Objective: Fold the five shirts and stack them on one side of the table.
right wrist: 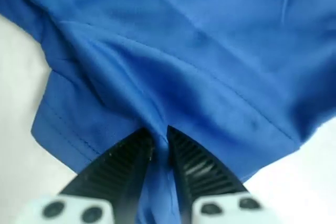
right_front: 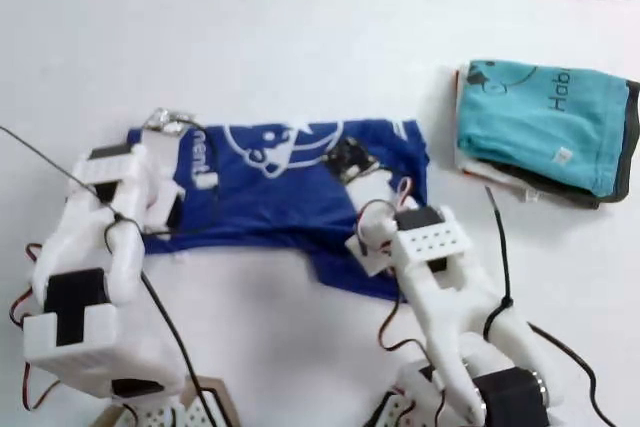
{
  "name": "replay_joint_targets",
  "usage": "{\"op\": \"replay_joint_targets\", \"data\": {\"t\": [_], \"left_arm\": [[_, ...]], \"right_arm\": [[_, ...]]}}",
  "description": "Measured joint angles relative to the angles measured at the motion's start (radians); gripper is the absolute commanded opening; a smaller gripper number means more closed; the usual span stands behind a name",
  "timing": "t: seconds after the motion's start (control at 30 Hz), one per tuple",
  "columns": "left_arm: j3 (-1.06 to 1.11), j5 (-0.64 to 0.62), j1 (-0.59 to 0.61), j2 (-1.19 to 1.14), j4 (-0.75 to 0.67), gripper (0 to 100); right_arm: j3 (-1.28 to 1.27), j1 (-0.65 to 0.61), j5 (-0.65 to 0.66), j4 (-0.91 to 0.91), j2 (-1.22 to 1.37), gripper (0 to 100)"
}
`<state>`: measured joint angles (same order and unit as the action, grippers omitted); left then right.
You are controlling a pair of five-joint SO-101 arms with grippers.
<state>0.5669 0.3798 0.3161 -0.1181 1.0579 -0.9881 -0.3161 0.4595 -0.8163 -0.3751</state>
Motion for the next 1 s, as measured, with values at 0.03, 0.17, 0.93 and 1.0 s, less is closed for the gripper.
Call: {"op": "replay_joint_targets", "data": {"t": [0.03,0.17,0.93,1.0], "left_arm": [[0.000,0.000,0.000,0.000,0.000,3],[0.000,0.000,0.000,0.000,0.000,3],[0.000,0.000,0.000,0.000,0.000,3],[0.000,0.000,0.000,0.000,0.000,3]], "right_arm": [[0.002,-0.002,0.000,-0.009,0.000,2.2],[0.064,-0.049,0.000,-0.103,0.000,2.5],[0.224,-0.032,0.000,0.074,0.051,17.0],[0.224,-0.015,0.000,0.091,0.086,17.0]]}}
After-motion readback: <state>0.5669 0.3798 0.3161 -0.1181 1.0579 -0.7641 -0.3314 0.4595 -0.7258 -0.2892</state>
